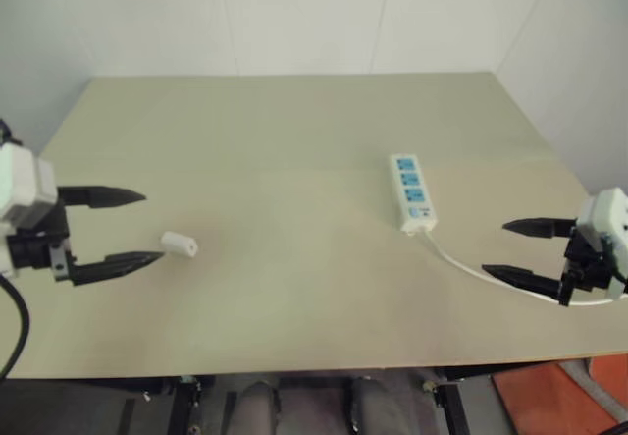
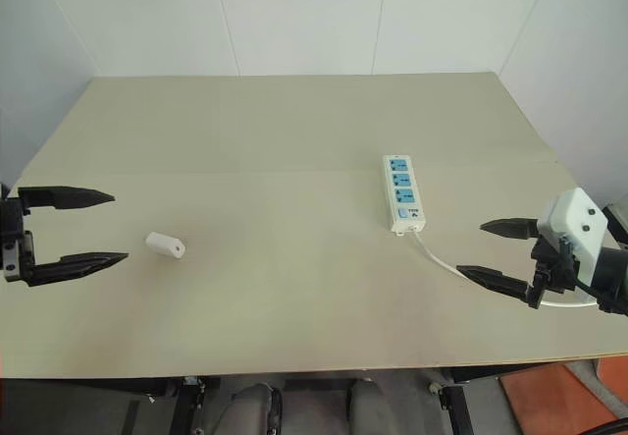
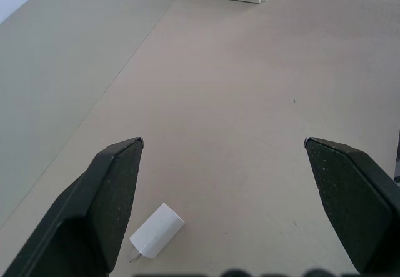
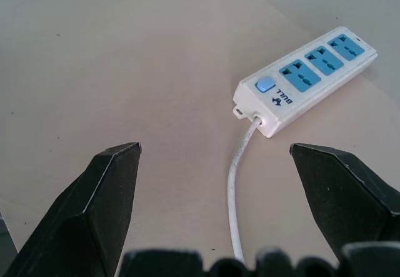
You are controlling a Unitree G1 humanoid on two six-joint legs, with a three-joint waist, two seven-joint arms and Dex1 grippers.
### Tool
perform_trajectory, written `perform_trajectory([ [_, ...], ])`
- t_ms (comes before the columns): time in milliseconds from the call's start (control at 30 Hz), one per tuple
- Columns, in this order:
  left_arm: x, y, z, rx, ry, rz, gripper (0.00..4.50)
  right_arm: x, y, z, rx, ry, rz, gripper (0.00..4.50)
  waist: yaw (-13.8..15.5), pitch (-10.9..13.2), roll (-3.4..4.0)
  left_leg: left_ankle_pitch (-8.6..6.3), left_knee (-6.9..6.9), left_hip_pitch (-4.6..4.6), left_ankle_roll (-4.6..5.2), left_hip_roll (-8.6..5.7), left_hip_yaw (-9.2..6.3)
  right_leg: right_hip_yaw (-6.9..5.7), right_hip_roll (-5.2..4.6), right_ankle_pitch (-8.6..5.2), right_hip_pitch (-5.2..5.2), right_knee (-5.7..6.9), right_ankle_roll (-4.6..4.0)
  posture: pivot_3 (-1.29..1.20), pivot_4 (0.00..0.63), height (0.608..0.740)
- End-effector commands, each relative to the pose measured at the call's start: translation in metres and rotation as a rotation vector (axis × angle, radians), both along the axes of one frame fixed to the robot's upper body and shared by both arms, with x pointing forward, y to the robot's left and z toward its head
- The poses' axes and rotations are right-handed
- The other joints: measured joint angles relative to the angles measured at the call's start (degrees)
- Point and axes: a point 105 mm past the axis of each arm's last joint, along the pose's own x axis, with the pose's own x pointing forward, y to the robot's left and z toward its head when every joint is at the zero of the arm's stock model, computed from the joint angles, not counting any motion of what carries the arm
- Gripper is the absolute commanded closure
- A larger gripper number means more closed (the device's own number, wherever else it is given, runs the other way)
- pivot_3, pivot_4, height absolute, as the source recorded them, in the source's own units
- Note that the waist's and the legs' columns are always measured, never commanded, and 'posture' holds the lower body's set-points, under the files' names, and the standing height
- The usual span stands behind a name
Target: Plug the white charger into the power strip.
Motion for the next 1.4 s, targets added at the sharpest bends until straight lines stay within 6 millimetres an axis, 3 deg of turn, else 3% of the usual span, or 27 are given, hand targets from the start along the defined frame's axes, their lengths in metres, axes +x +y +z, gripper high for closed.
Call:
perform_trajectory([
  [33, -0.002, -0.007, 0.009, 0.017, -0.032, -0.019, 0.0, -0.001, -0.001, 0.013, -0.02, -0.064, -0.001, 0.04, 0.0, 0.0, 0.0, 0.0, 0.0, 0.0, 0.0, 0.0, 0.0, 0.0, 0.0, 0.0, 0.0, 0.0, 0.0, 0.0, 0.15, 0.74],
  [367, 0.002, -0.013, 0.008, 0.003, -0.036, -0.033, 0.0, 0.006, 0.001, 0.015, 0.018, -0.101, -0.041, 0.04, 0.0, 0.0, 0.0, 0.0, 0.0, 0.0, 0.0, 0.0, 0.0, 0.0, 0.0, 0.0, 0.0, 0.0, 0.0, 0.0, 0.15, 0.74],
  [533, 0.008, -0.019, 0.007, -0.038, -0.053, -0.078, 0.0, 0.017, 0.022, 0.005, 0.131, -0.129, -0.1, 0.04, 0.0, 0.0, -0.01, 0.0, 0.0, 0.02, 0.0, 0.0, -0.01, 0.01, 0.02, 0.0, 0.0, 0.02, 0.0, 0.0, 0.15, 0.74],
  [867, 0.027, -0.034, 0.007, -0.088, -0.075, -0.175, 0.0, 0.084, 0.047, -0.016, 0.359, -0.297, -0.581, 0.04, -0.3, 0.0, 0.0, 0.05, -0.02, -0.05, -0.08, -0.05, -0.02, 0.08, 0.03, 0.03, -0.14, 0.13, -0.05, 0.0, 0.15, 0.74],
  [1067, 0.031, -0.035, 0.004, -0.103, -0.079, -0.195, 0.0, 0.103, 0.06, -0.034, 0.346, -0.373, -0.684, 0.04, -0.2, 0.0, 0.01, 0.07, -0.02, -0.19, -0.12, -0.06, -0.03, 0.06, 0.0, 0.03, -0.22, 0.03, -0.04, 0.0, 0.15, 0.74],
  [1400, 0.027, -0.027, -0.003, -0.106, -0.066, -0.191, 0.0, 0.129, 0.057, -0.055, 0.368, -0.444, -0.813, 0.04, -1.4, 0.0, 0.01, 0.08, -0.03, -0.14, -0.13, -0.05, -0.03, 0.06, 0.01, 0.03, -0.19, 0.07, -0.04, 0.0, 0.15, 0.74],
])
